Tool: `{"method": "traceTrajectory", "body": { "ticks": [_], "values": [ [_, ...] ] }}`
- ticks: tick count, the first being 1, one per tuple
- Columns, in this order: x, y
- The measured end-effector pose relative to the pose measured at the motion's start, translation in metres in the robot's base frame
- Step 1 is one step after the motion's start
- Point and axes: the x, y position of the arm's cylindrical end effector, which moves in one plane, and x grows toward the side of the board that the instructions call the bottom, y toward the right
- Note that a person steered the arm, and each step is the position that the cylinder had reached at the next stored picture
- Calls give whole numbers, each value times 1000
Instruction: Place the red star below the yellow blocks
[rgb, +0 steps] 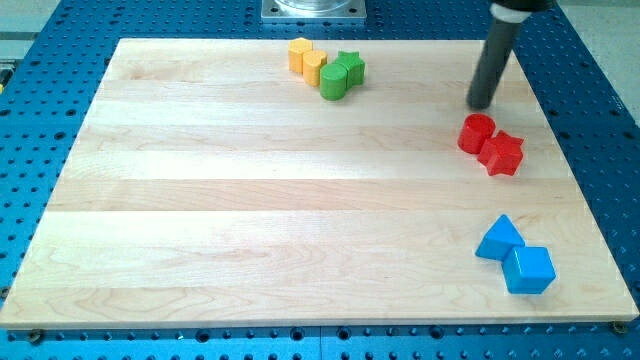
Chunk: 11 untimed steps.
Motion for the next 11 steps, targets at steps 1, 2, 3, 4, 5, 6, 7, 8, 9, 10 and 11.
{"method": "traceTrajectory", "body": {
  "ticks": [1, 2, 3, 4, 5, 6, 7, 8, 9, 10, 11],
  "values": [
    [24, 35],
    [64, 32],
    [104, 22],
    [112, 5],
    [107, -35],
    [108, -95],
    [123, -101],
    [163, -98],
    [157, -108],
    [125, -134],
    [69, -200]
  ]
}}
